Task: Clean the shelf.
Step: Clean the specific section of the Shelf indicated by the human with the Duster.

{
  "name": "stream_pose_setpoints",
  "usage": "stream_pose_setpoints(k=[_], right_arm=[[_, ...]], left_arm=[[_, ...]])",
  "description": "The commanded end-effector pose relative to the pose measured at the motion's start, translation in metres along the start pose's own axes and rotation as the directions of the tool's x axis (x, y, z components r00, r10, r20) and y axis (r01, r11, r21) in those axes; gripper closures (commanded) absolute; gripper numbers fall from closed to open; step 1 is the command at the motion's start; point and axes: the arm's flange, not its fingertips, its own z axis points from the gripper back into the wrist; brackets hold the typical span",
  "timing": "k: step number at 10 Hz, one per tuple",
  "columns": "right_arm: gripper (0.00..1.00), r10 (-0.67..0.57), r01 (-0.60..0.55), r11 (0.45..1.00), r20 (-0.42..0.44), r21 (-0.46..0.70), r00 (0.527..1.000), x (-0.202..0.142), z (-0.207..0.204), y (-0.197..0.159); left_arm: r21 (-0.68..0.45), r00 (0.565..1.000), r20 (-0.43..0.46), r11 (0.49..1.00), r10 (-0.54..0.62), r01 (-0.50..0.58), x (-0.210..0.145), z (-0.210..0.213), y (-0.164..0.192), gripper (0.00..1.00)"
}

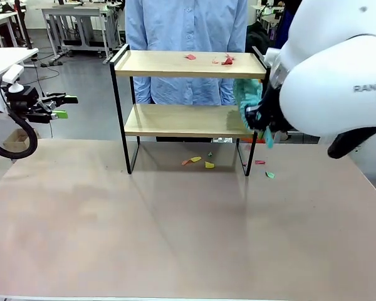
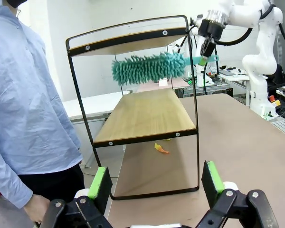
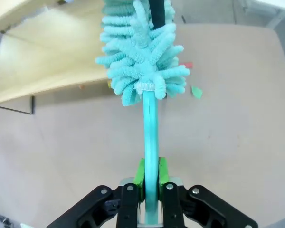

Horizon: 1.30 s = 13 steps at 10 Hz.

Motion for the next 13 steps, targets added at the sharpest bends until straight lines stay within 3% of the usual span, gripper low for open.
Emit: stream_pose_setpoints(k=[1, 4, 6, 7, 10, 12, 13], right_arm=[[0.87, 0.042, -0.044, 0.999, 0.100, 0.017, 0.994, -0.006, 0.011, -0.019], [0.87, 0.176, -0.184, 0.967, 0.060, 0.174, 0.983, -0.010, 0.032, -0.026], [0.87, 0.326, -0.317, 0.902, 0.020, 0.294, 0.945, -0.009, 0.042, -0.033], [0.87, 0.433, -0.411, 0.835, 0.023, 0.365, 0.901, -0.007, 0.043, -0.034], [0.87, 0.690, -0.619, 0.590, 0.076, 0.518, 0.720, -0.006, 0.033, -0.033], [0.87, 0.838, -0.745, 0.396, 0.120, 0.537, 0.532, -0.015, 0.025, -0.036], [0.87, 0.887, -0.769, 0.350, 0.075, 0.535, 0.456, -0.022, 0.020, -0.042]], left_arm=[[-0.007, 1.000, -0.007, 1.000, -0.007, 0.007, 0.002, 0.000, -0.002, 0.00], [-0.007, 1.000, -0.007, 1.000, -0.007, 0.007, 0.002, 0.000, -0.002, 0.00], [-0.007, 1.000, -0.007, 1.000, -0.007, 0.007, 0.002, 0.000, -0.002, 0.00], [-0.007, 1.000, -0.007, 1.000, -0.007, 0.007, 0.002, 0.000, -0.002, 0.00], [-0.007, 1.000, -0.007, 1.000, -0.007, 0.007, 0.002, 0.000, -0.002, 0.00], [-0.007, 1.000, -0.007, 1.000, -0.007, 0.007, 0.002, 0.000, -0.002, 0.00], [-0.007, 1.000, -0.007, 1.000, -0.007, 0.007, 0.002, 0.000, -0.002, 0.00]])
